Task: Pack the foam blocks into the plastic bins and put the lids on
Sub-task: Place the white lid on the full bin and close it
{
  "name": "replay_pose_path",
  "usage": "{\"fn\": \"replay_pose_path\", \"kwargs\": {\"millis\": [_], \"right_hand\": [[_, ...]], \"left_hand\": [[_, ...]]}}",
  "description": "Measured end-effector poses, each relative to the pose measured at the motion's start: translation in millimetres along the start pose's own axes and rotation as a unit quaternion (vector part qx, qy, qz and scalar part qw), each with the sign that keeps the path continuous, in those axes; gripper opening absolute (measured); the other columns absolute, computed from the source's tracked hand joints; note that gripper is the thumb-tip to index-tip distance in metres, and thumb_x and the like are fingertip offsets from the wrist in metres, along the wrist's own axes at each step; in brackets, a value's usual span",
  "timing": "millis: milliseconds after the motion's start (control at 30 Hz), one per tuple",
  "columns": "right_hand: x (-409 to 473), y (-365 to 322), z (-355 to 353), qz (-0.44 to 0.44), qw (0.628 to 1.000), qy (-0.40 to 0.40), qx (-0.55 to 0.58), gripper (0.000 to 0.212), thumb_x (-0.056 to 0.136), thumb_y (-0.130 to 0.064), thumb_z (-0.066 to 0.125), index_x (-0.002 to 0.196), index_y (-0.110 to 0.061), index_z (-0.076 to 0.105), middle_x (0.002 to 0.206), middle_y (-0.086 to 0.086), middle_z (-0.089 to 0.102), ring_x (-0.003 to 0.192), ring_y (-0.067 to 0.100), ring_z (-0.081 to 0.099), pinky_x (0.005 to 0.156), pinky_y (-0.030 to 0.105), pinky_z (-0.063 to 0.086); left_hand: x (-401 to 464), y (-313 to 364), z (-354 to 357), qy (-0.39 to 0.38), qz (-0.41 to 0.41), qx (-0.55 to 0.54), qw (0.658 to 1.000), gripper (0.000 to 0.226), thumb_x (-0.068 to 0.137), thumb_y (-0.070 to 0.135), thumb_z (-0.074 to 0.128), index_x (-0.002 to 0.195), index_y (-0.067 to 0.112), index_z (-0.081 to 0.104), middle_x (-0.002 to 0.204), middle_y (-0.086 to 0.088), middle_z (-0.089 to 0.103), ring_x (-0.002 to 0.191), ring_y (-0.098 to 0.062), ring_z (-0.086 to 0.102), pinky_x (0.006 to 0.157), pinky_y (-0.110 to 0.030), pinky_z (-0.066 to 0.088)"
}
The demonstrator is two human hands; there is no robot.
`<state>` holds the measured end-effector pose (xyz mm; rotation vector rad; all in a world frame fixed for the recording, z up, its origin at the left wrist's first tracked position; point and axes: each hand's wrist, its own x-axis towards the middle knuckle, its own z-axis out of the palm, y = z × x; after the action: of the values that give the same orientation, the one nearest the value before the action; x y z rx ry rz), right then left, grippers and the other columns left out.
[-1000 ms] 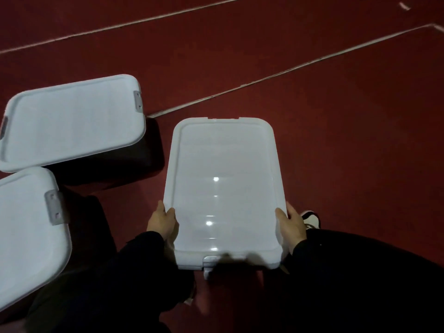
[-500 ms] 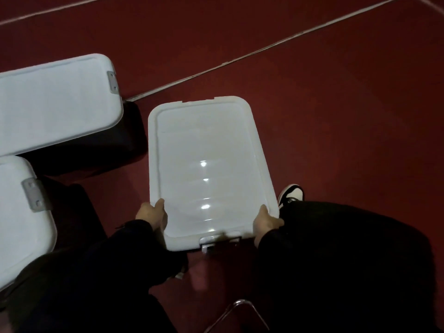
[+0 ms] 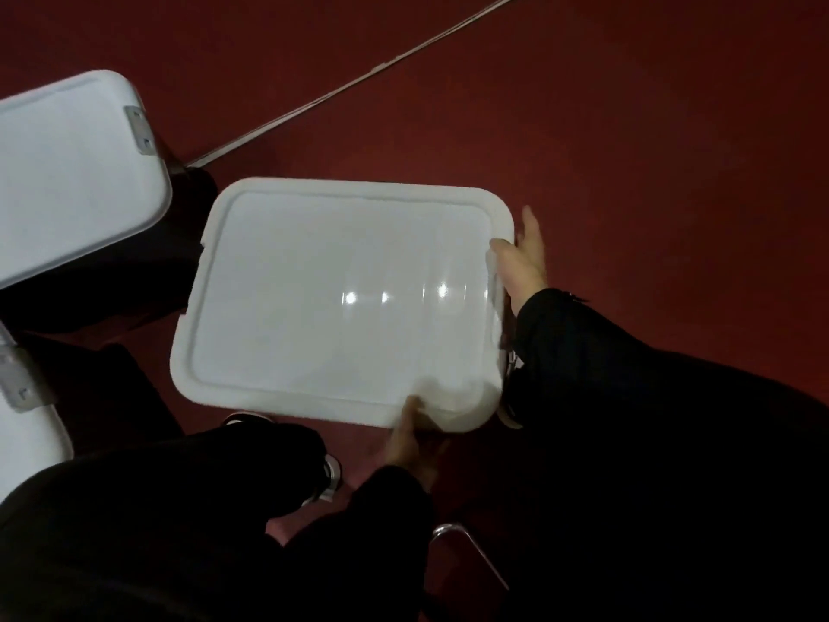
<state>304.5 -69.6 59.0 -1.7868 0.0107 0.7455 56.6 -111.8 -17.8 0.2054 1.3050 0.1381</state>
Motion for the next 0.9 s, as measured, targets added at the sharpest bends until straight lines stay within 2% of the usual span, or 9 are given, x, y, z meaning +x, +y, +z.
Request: {"fn": "replay_pose_path", "kwargs": {"millis": [100, 233, 333, 433, 533, 600, 733, 800, 900], "right_hand": [[-11, 12, 0, 0.028, 0.994, -0.031, -0.099, 0.065, 0.097, -0.006, 0.051, 0.159, -0.018, 0.033, 0.157, 0.003, 0.043, 0.137, 0.018, 0.047, 0.097, 0.013, 0.038], [-19, 56, -29, 0.059, 0.942, -0.042, -0.326, 0.071, 0.097, -0.045, 0.046, 0.161, -0.041, 0.016, 0.155, 0.012, 0.04, 0.136, 0.035, 0.047, 0.11, 0.039, 0.04], [-19, 75, -38, 0.025, 0.929, -0.031, -0.369, 0.062, 0.109, -0.036, 0.034, 0.162, -0.044, 0.002, 0.153, 0.016, 0.039, 0.124, 0.035, 0.053, 0.094, 0.039, 0.039], [-20, 76, -35, 0.018, 0.918, -0.009, -0.396, 0.06, 0.11, -0.036, 0.032, 0.161, -0.046, 0.001, 0.159, 0.015, 0.032, 0.129, 0.037, 0.049, 0.101, 0.044, 0.039], [-24, 74, -34, 0.023, 0.918, -0.01, -0.395, 0.058, 0.109, -0.037, 0.031, 0.16, -0.048, 0.006, 0.164, 0.013, 0.025, 0.141, 0.037, 0.039, 0.109, 0.047, 0.034], [-23, 74, -38, 0.017, 0.944, 0.013, -0.33, 0.057, 0.108, -0.036, 0.036, 0.16, -0.046, 0.016, 0.168, 0.01, 0.017, 0.148, 0.035, 0.031, 0.117, 0.048, 0.029], [-17, 80, -48, 0.091, 0.98, 0.083, -0.158, 0.086, 0.091, -0.049, 0.067, 0.161, -0.028, 0.022, 0.161, 0.006, 0.035, 0.141, 0.028, 0.045, 0.115, 0.043, 0.038], [-16, 83, -54, 0.128, 0.983, 0.068, -0.115, 0.07, 0.088, -0.049, 0.073, 0.143, -0.012, 0.049, 0.127, 0.005, 0.062, 0.105, 0.021, 0.065, 0.092, 0.03, 0.049], [-7, 89, -53, 0.116, 0.984, 0.053, -0.123, 0.04, 0.09, -0.045, 0.075, 0.109, -0.011, 0.065, 0.09, 0.0, 0.068, 0.069, 0.007, 0.061, 0.051, 0.012, 0.047]], "left_hand": [[1, -17, 42, -0.041, -0.029, -0.02, 0.999, 0.043, 0.087, 0.03, 0.076, 0.115, -0.001, 0.068, 0.116, -0.022, 0.07, 0.099, -0.034, 0.071, 0.069, -0.038, 0.062], [12, -14, 57, -0.025, -0.071, 0.14, 0.987, 0.056, 0.088, 0.054, 0.068, 0.116, 0.006, 0.069, 0.115, -0.02, 0.07, 0.09, -0.031, 0.069, 0.068, -0.039, 0.058], [7, 11, 39, -0.057, -0.039, 0.374, 0.925, 0.052, 0.071, 0.056, 0.081, 0.107, 0.019, 0.075, 0.101, -0.008, 0.073, 0.08, -0.021, 0.069, 0.074, -0.037, 0.058], [-12, 67, 23, 0.007, 0.105, 0.557, 0.824, 0.031, 0.087, 0.044, 0.069, 0.072, 0.016, 0.072, 0.068, -0.004, 0.068, 0.054, -0.016, 0.063, 0.059, -0.03, 0.053], [-19, 130, 0, 0.146, 0.302, 0.597, 0.729, 0.028, 0.091, 0.041, 0.057, 0.083, 0.018, 0.07, 0.084, -0.005, 0.071, 0.084, -0.027, 0.066, 0.078, -0.032, 0.051], [-13, 161, -19, 0.204, 0.383, 0.557, 0.708, 0.026, 0.093, 0.034, 0.058, 0.103, 0.013, 0.07, 0.108, -0.012, 0.068, 0.102, -0.032, 0.063, 0.087, -0.034, 0.047], [-12, 201, -74, 0.348, 0.39, 0.572, 0.632, 0.063, 0.09, 0.042, 0.063, 0.143, 0.013, 0.046, 0.154, -0.016, 0.035, 0.144, -0.036, 0.028, 0.112, -0.053, 0.03], [-5, 212, -108, 0.374, 0.294, 0.561, 0.678, 0.083, 0.086, 0.051, 0.064, 0.152, 0.014, 0.03, 0.162, -0.018, 0.021, 0.149, -0.036, 0.017, 0.117, -0.057, 0.023], [-1, 227, -128, 0.305, 0.193, 0.451, 0.816, 0.084, 0.08, 0.055, 0.064, 0.142, 0.005, 0.039, 0.14, -0.018, 0.05, 0.121, -0.036, 0.053, 0.104, -0.047, 0.045]]}}
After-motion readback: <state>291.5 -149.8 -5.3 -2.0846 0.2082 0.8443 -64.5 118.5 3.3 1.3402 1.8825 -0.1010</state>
